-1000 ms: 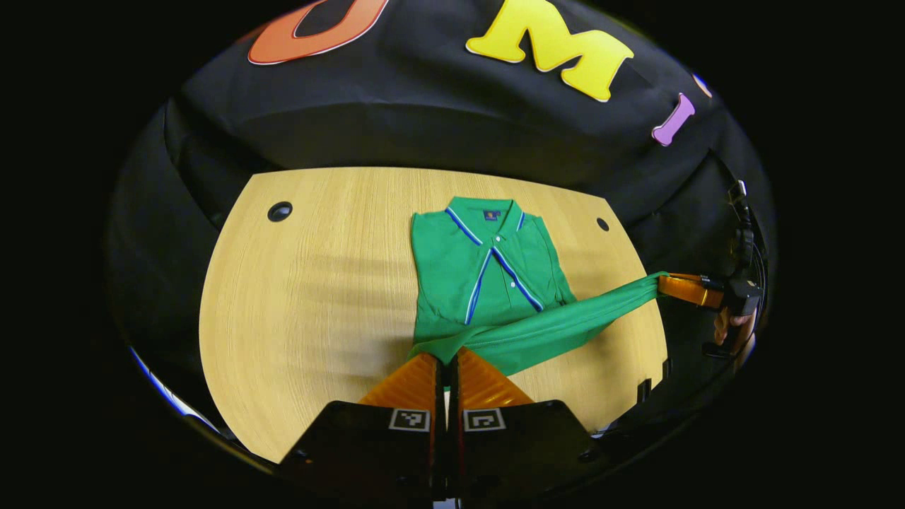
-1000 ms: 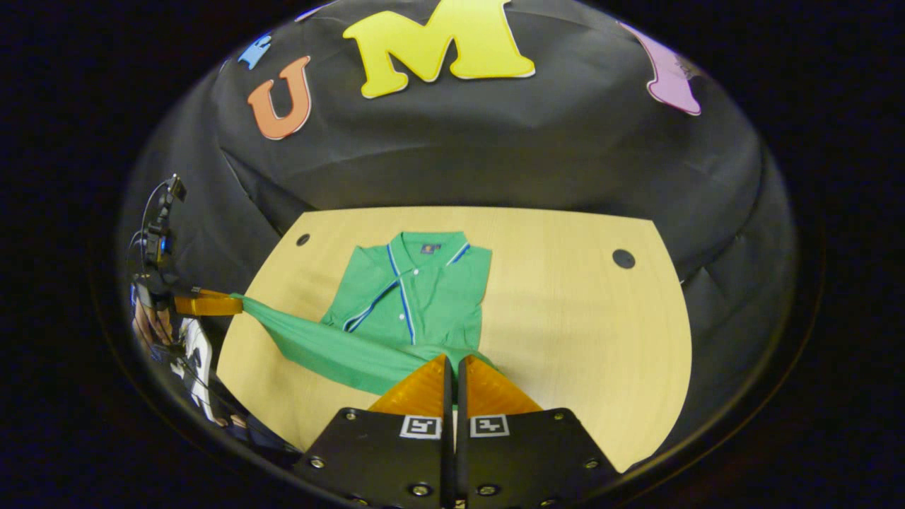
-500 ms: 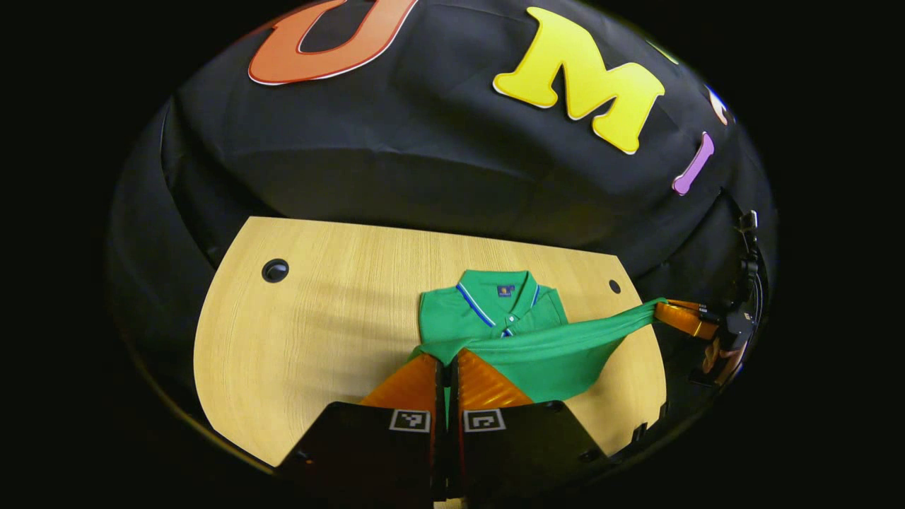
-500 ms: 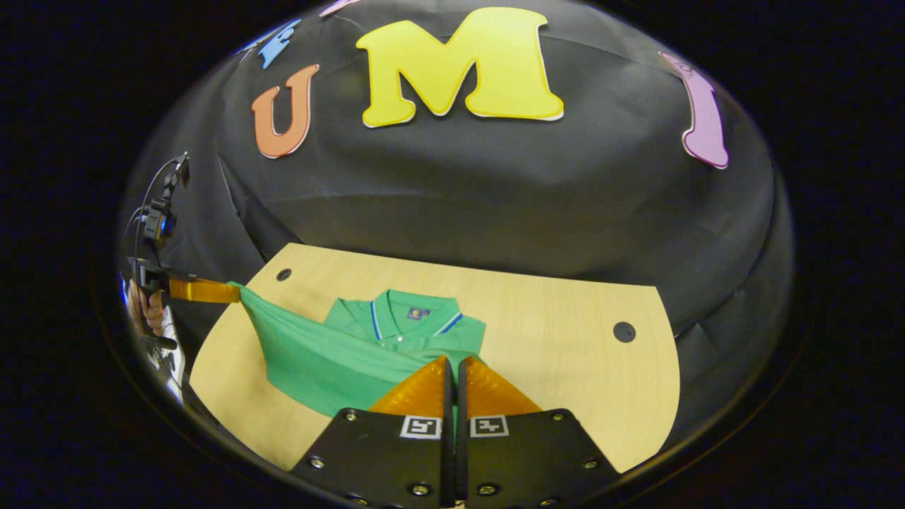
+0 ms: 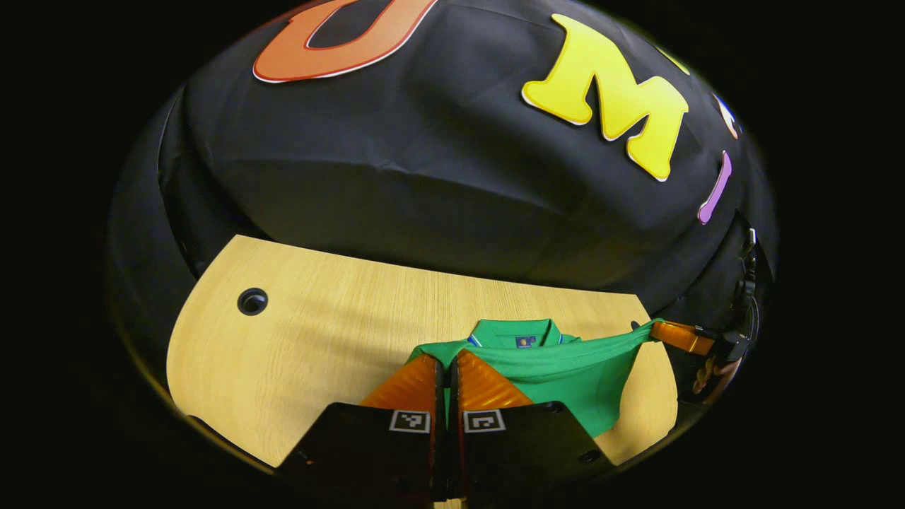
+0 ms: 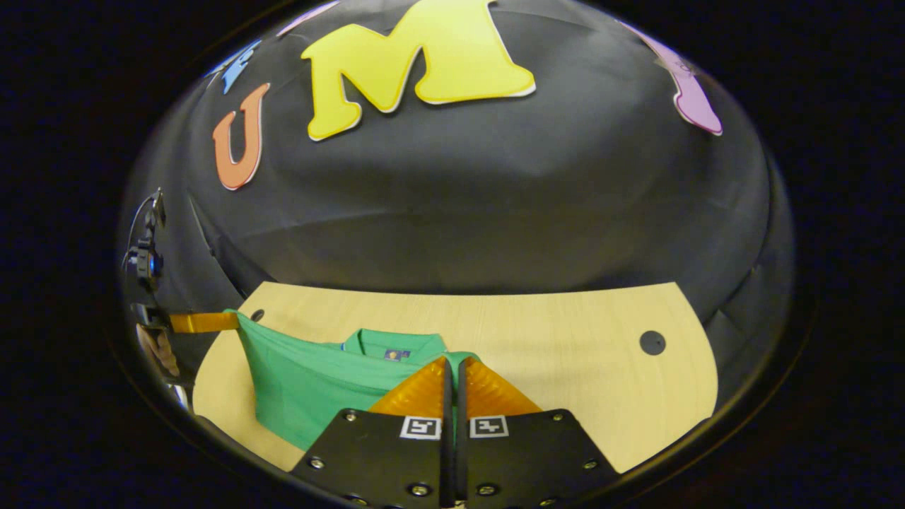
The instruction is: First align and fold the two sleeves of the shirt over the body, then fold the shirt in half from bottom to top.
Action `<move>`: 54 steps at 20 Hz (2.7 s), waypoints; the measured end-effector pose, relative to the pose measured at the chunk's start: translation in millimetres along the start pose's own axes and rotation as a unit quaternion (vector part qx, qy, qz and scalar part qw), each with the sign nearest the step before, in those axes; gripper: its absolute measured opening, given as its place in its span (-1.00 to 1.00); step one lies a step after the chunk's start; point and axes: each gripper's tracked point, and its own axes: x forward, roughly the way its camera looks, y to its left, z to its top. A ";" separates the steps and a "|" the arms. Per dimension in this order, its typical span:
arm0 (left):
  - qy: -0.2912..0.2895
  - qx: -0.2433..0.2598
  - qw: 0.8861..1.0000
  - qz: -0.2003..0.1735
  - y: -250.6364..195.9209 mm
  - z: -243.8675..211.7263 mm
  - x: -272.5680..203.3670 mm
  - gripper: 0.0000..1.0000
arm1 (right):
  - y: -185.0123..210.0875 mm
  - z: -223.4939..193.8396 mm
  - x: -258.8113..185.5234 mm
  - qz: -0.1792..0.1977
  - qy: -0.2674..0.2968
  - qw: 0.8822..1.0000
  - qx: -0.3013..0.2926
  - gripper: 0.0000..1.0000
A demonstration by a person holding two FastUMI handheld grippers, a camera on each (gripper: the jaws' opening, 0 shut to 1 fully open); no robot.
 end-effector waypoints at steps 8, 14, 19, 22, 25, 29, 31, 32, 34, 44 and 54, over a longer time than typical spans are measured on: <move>-0.019 0.014 0.999 0.032 21.4 -6.4 52.9 -0.94 | -19.1 -15.5 60.7 -0.025 -0.002 0.998 -0.050 -0.99; 0.012 0.035 0.996 0.079 49.2 -34.1 88.0 -0.91 | -33.1 -28.5 92.1 -0.053 -0.002 0.996 -0.077 -0.94; 0.017 0.043 0.992 0.114 57.9 -40.8 78.6 0.20 | -36.3 -35.8 90.0 -0.068 0.003 0.994 -0.081 0.13; 0.002 0.035 0.992 0.122 61.3 -35.7 62.4 0.84 | -41.3 -28.9 68.1 -0.090 -0.009 0.993 -0.080 0.77; -0.012 -0.006 0.995 0.101 44.7 -33.3 28.6 0.84 | -38.4 -26.6 32.1 -0.106 -0.026 0.992 -0.070 0.78; -0.056 0.001 0.994 0.097 17.9 -20.1 -35.7 0.86 | -11.1 -27.4 -31.5 -0.100 -0.051 0.992 -0.056 0.77; -0.092 0.025 0.991 0.091 -0.5 -7.8 -74.9 0.94 | 7.9 -25.3 -71.9 -0.094 -0.073 0.992 -0.050 0.77; -0.110 0.036 0.989 0.090 -11.0 -3.2 -96.3 0.95 | 16.6 -23.9 -93.4 -0.093 -0.086 0.991 -0.049 0.77; -0.153 0.053 0.983 0.084 -33.8 8.9 -139.3 0.96 | 34.7 -21.5 -137.3 -0.092 -0.109 0.988 -0.054 0.77; -0.270 0.064 0.957 0.082 -89.2 -18.2 -302.6 0.96 | 103.9 -17.6 -330.3 -0.115 -0.264 0.951 -0.113 0.77; -0.289 0.062 0.953 0.071 -101.7 -45.9 -338.2 0.96 | 144.2 -60.6 -373.5 -0.091 -0.285 0.948 -0.113 0.80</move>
